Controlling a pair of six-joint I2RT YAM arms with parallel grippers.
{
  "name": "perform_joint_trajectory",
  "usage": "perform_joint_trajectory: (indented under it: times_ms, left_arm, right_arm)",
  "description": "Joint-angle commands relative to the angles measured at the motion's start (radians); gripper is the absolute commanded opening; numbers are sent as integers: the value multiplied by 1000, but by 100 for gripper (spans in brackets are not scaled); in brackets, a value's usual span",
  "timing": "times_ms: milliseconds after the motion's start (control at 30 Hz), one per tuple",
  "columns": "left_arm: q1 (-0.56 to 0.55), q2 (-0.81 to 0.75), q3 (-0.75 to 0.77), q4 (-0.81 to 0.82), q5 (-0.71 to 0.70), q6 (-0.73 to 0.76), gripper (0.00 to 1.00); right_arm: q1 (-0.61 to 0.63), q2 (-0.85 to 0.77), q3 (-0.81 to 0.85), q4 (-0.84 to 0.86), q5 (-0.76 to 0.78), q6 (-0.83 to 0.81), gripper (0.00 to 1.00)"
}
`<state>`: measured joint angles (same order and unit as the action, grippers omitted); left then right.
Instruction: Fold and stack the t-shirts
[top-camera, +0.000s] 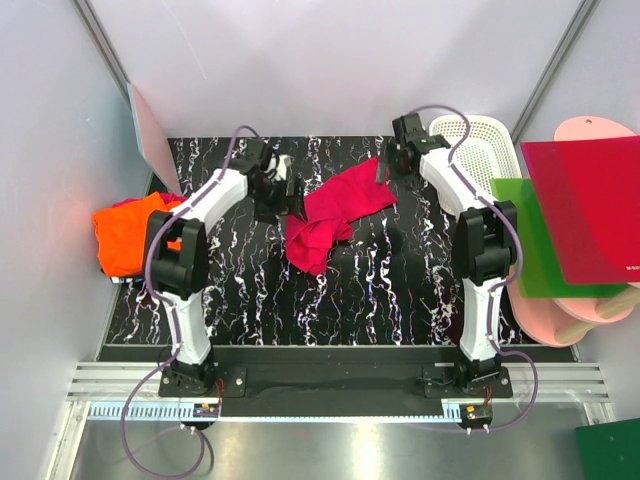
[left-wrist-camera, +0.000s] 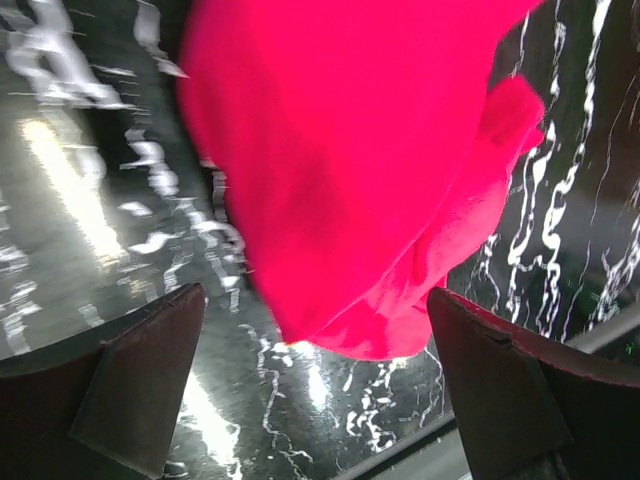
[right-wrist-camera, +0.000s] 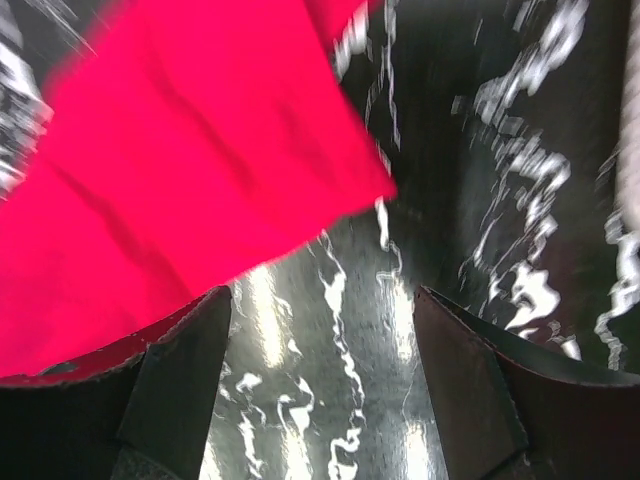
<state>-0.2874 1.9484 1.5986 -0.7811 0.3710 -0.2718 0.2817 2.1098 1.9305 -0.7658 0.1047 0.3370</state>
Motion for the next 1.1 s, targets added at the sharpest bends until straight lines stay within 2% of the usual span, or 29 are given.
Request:
perform_joint_trajectory:
  times_ms: [0,33,100,167,200,233,367,500,667,700,733,767,800,833,900,1000,1033,1067]
  left_arm:
    - [-22,52,69,-64,55,34,99]
    - [-25,64,69,-67,52,37,99]
    - [-32,76,66,-78,57,46,88]
    - [-33,95,70,-87,54,51,66]
    - [-33,102,75,-105,40,51,20]
    - [-33,110,90,-119,19,48,1]
    - [-24,83,110,-133,-70,40,0]
    - [7,63,138,-138,-64,42,0]
    - [14,64,139,-150,-53,54,0]
    - [14,63,135,-153,-52,55,0]
    - [14,61,133,-155,-49,54,0]
    - [14,60,133,-155,-49,52,0]
    - [14,57,132,-155,-50,52,0]
    - [14,52,133,-155,-53,54,0]
    - [17,47,141,-161,-70,57,0]
    - [30,47,162,-178,-98,66,8]
    - [34,49,169,-184,-109,71,12]
    - [46,53,185,-199,-128,75,22]
  right_arm:
    - [-13,35,-36,-24,-100,51,81]
    - [-13,38,-38,-27,-102,59,81]
    - [-13,53,-39,-33,-126,69,81]
    - [-13,65,-27,-41,-141,74,81]
    - [-13,76,-24,-43,-145,80,81]
    - [-13,82,-21,-46,-148,86,81]
    - [-13,113,-21,-50,-137,100,82]
    - [-13,215,30,-43,-193,122,83]
    - [-13,356,174,-73,-165,184,76]
    - [-12,375,198,-82,-168,195,72]
    - [-10,395,226,-104,-168,197,63]
    - [-12,418,270,-112,-163,197,42]
    - [-9,421,281,-116,-155,203,11]
    - [-6,417,289,-115,-152,204,0]
    - [1,394,303,-115,-149,194,0]
    - [8,337,308,-109,-137,177,0]
    - [8,322,308,-106,-132,172,0]
    - [7,281,306,-104,-117,168,0]
